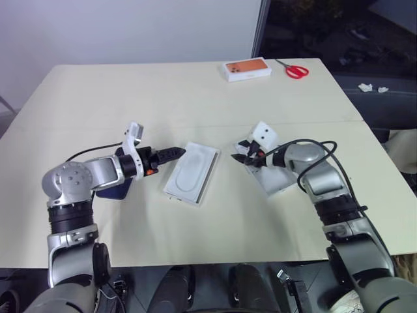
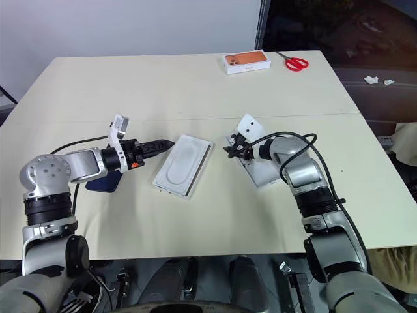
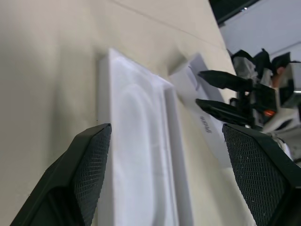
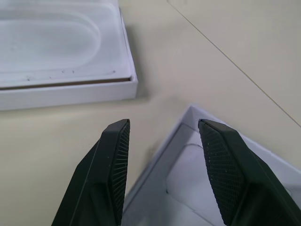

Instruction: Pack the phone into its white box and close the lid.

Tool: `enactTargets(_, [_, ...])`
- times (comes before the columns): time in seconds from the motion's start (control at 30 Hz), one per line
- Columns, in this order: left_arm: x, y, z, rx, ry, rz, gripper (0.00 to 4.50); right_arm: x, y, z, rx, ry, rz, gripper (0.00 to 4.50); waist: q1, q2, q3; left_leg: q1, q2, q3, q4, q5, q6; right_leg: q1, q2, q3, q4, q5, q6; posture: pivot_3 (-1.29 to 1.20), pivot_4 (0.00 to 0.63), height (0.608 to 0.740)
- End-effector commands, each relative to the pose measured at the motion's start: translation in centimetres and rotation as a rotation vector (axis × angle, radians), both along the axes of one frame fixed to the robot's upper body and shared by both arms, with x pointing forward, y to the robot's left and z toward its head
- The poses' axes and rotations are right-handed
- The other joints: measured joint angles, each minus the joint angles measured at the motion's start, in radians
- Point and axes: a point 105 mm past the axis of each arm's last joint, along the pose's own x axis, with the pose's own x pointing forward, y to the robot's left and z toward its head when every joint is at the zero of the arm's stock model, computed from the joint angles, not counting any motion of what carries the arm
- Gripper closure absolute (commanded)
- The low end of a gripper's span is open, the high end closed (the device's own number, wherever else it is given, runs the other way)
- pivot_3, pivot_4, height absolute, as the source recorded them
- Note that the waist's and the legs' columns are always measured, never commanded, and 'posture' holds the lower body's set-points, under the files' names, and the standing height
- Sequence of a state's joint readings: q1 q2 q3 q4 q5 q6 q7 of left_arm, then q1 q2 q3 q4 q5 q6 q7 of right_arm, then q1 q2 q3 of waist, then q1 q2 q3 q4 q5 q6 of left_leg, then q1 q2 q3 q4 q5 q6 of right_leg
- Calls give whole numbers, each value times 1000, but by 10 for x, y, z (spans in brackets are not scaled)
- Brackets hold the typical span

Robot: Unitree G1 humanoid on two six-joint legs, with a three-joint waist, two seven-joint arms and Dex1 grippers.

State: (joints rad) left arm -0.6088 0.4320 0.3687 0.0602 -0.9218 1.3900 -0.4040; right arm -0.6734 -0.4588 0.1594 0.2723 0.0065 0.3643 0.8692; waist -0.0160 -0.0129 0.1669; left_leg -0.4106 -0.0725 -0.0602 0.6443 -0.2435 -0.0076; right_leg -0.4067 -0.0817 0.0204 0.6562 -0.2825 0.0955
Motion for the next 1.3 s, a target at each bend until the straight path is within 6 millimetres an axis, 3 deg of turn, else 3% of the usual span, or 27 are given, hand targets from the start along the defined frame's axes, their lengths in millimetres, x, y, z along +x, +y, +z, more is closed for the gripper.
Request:
enactTargets(0.03, [-2,13,11,27,-59,28,548,-1,9,24,38,-67,38,2067,-1,0,0,0,0,0,0,0,0,0,0,0,0,0,0,0,150,740])
enactTargets(0.17, [4,35,31,42,-220,122,548,-13,29,40,140,-41,106,2067,-4,0,0,0,0,0,0,0,0,-1,0,0,0,0,0,0,150,740])
enactTargets(0.27, [6,47,45,78,-376,182,507,-23,49,40,104,-60,165,2919,-1,0,0,0,1,0,-1,0,0,-1,0,0,0,0,0,0,150,740])
enactTargets(0.37, [-5,57,49,176,-494,148,507,-24,66,40,93,-61,176,4482,-1,0,0,0,0,0,-1,0,0,0,0,0,-1,0,0,0,150,740])
enactTargets(0.5, [-17,67,39,253,-542,107,507,-23,93,32,68,-53,192,4482,-2,0,0,0,0,0,-3,0,0,-1,-1,1,-1,0,0,0,150,740])
enactTargets(0.6, [-21,74,30,306,-544,106,507,-28,114,10,-20,-4,246,4482,-2,0,0,0,0,0,-4,0,0,-2,-1,1,-1,0,-1,0,150,740])
enactTargets(0.77, [-31,67,25,350,-584,53,507,-31,128,-9,-149,-5,291,4482,1,0,0,0,0,0,-4,0,0,-3,-1,0,-2,0,-1,0,150,740])
enactTargets(0.97, [-35,67,22,365,-614,57,507,-33,119,-24,-252,13,317,4482,-2,1,0,0,0,0,-5,0,1,-3,-1,0,-2,0,-1,0,150,740])
enactTargets(1.3, [-30,66,22,389,-634,66,507,-32,97,-31,-318,65,312,4482,-1,0,0,1,0,-1,-5,-3,5,-3,-1,-1,-2,0,-1,0,150,740])
